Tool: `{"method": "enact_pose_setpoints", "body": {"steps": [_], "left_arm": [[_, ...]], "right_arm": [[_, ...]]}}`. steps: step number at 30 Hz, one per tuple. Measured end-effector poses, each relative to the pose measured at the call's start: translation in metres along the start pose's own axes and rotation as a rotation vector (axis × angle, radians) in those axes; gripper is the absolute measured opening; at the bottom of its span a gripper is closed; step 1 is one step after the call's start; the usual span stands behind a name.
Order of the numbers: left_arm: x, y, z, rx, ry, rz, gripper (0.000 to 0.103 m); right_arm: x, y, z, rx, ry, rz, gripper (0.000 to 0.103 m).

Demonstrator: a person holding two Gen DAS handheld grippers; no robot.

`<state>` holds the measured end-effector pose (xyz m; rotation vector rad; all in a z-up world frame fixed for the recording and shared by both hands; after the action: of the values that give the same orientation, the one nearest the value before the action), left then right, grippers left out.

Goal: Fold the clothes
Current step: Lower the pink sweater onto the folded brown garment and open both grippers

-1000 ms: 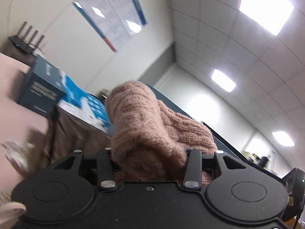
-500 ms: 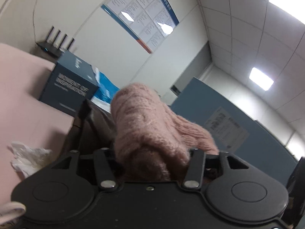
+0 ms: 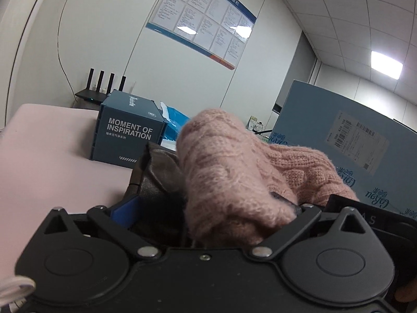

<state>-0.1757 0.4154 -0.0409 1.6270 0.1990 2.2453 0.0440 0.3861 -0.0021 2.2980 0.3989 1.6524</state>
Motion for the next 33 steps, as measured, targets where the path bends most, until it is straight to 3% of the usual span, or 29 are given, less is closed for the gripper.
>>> {"method": "enact_pose_setpoints", "body": {"steps": [9,16,27,33], "left_arm": [[0.018,0.038,0.001,0.072,-0.073,0.106,0.103],[0.031,0.066,-0.010,0.111,-0.032,0.106,0.103],[0.009,0.129,0.025,0.080,-0.098,0.092,0.103],[-0.019,0.161,0.049,0.063,-0.193,0.101,0.103]], "right_arm": [[0.011,0.055,-0.021,-0.034,0.125,0.070,0.096],[0.017,0.112,-0.022,-0.045,0.115,0.135,0.097],[-0.030,0.200,-0.018,-0.008,0.081,0.148,0.101],[-0.056,0.239,-0.004,-0.005,0.067,0.164,0.103]]}}
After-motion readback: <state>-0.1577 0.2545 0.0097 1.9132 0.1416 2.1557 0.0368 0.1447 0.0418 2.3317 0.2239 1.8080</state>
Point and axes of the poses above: each gripper's, at about its wrist camera, not at the fingertips, and y roughly against the way its jaws point, z to its right, x to its top, the point moved 6 cm from there along -y, roughly the way its jaws point, and after that the axes turned 9 degrees about x, right-handed, at the moved point
